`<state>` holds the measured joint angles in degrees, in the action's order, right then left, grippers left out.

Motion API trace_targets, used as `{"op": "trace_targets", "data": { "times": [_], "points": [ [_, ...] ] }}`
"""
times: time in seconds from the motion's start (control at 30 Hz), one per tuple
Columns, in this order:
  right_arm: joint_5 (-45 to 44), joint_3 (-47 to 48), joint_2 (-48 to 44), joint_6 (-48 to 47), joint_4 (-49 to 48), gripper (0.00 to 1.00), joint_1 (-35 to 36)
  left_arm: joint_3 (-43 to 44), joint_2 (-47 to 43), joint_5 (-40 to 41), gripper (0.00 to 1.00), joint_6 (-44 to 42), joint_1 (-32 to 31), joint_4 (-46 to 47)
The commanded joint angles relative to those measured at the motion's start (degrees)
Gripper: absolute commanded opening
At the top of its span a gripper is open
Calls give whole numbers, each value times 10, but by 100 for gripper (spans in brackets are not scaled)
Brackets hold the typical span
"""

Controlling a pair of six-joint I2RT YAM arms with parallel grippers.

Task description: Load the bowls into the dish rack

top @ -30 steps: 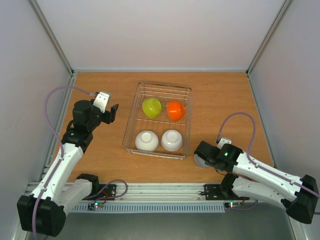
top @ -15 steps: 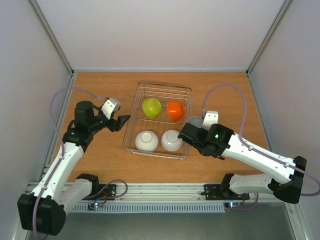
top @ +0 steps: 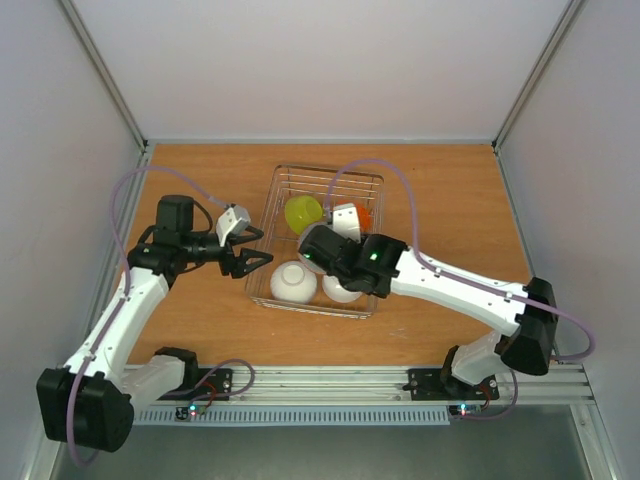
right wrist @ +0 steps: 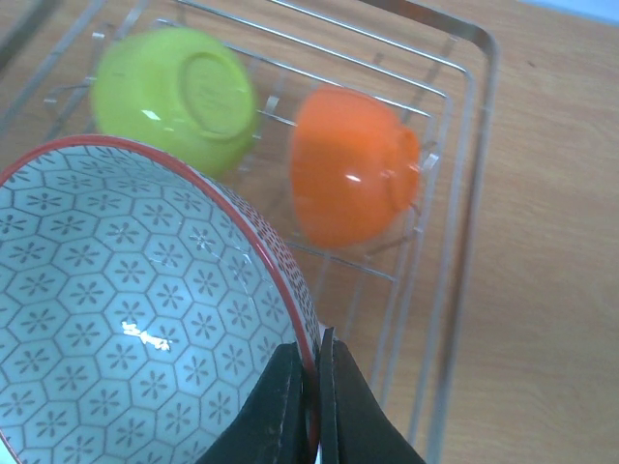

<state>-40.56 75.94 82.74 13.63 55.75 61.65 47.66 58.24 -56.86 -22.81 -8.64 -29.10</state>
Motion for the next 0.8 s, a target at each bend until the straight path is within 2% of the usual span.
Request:
{"op": "trace_targets", "data": {
  "times": [0.0,0.23,0.37,0.4,0.5,0.57,0.77],
  "points": [
    [2,61,32,-60,-72,1,26,26,25,-49,76,-46,2,-58],
    [-5,120,72,-92,-88,1,65,24,25,-31,76,-39,1,-49],
    [-6,135,81,-103,-95,1,81,22,27,-25,72,-33,1,-41],
    [-6,138,82,-106,-98,1,86,22,29,-24,65,-32,1,-40],
    [-10,139,81,-117,-111,1,103,26,36,-21,23,-31,0,-42],
    [-10,139,79,-120,-116,1,108,28,39,-18,7,-31,-1,-43],
    [-2,124,70,-127,-143,1,118,26,39,-5,1,-22,-2,-33]
  ]
}}
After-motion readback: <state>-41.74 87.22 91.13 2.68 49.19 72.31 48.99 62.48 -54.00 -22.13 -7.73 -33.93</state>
